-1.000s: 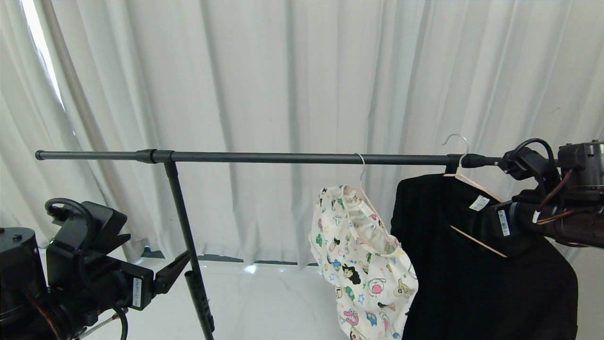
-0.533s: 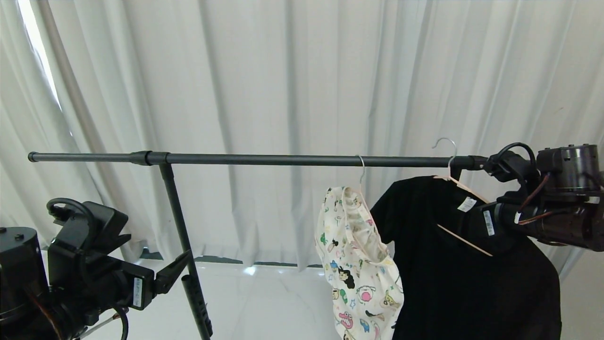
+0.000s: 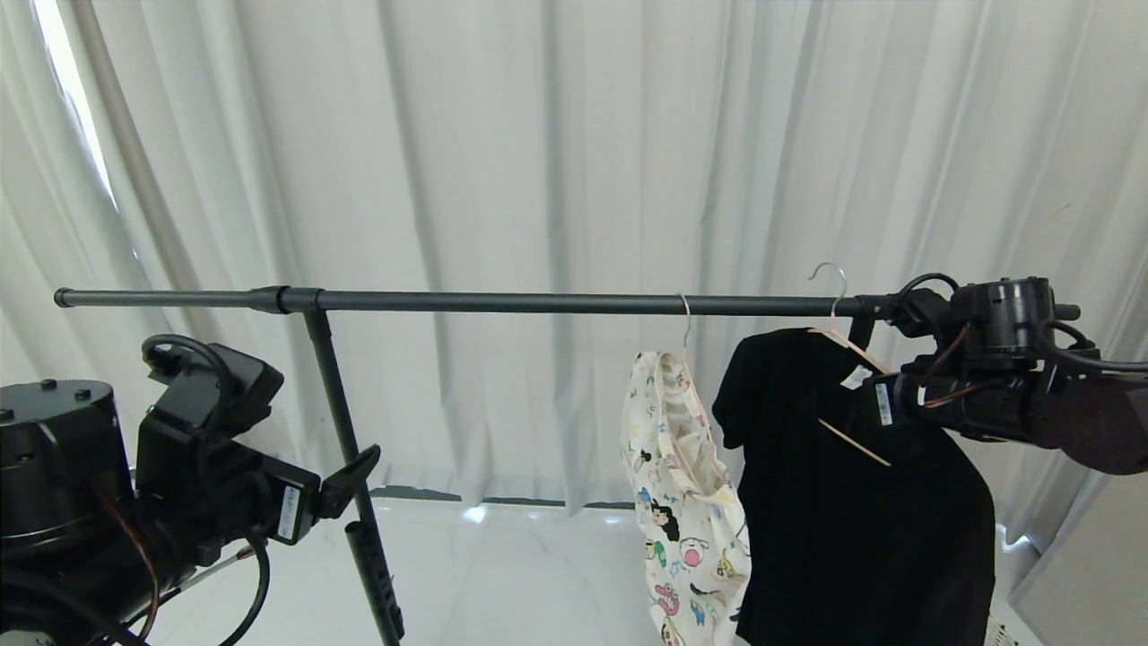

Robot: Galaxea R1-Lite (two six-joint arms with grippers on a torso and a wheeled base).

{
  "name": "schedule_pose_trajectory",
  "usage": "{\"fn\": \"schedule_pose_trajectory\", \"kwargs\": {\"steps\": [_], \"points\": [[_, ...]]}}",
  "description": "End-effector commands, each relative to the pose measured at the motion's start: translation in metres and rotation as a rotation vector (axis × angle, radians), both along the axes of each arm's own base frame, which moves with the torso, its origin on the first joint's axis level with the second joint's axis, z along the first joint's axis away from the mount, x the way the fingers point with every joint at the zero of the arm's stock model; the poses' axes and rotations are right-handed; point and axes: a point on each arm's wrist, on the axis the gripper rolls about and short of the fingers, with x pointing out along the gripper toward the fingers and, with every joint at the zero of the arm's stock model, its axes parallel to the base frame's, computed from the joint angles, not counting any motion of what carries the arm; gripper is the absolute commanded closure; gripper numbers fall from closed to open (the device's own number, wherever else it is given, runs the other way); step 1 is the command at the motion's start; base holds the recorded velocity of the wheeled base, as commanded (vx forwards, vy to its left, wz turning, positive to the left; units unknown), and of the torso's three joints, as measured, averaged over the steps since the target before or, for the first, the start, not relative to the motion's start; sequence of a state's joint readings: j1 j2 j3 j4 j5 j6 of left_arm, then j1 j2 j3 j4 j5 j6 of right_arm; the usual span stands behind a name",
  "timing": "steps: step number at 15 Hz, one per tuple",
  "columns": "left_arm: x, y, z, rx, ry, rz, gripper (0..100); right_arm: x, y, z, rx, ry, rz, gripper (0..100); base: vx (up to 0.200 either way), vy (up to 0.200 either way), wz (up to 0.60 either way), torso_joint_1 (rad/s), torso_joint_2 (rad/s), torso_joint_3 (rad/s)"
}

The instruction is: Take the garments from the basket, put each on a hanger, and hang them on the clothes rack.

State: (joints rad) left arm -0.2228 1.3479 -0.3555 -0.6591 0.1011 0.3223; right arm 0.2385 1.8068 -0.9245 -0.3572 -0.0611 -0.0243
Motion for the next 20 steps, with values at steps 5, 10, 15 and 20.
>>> {"fn": "schedule_pose_trajectory", "kwargs": {"steps": [5,10,15,20], "points": [[0.004,-0.005,-0.005,0.031,0.022,-0.028,0,0.008,0.003,-0.020,0.016,0.060,-0.005,100,0.000,0.000,0.00,0.000,0.00,0.000],[0.003,-0.006,-0.005,0.031,0.020,-0.030,0,0.009,0.003,-0.021,0.019,0.064,0.000,100,0.000,0.000,0.00,0.000,0.00,0.000],[0.003,-0.006,-0.005,0.030,0.022,-0.029,0,0.003,0.006,-0.011,0.040,0.036,0.005,0,0.000,0.000,0.00,0.000,0.00,0.000],[-0.006,-0.003,-0.010,0.027,0.035,-0.023,0,-0.060,0.000,0.044,0.154,-0.096,0.107,0,0.000,0.000,0.00,0.000,0.00,0.000]]}}
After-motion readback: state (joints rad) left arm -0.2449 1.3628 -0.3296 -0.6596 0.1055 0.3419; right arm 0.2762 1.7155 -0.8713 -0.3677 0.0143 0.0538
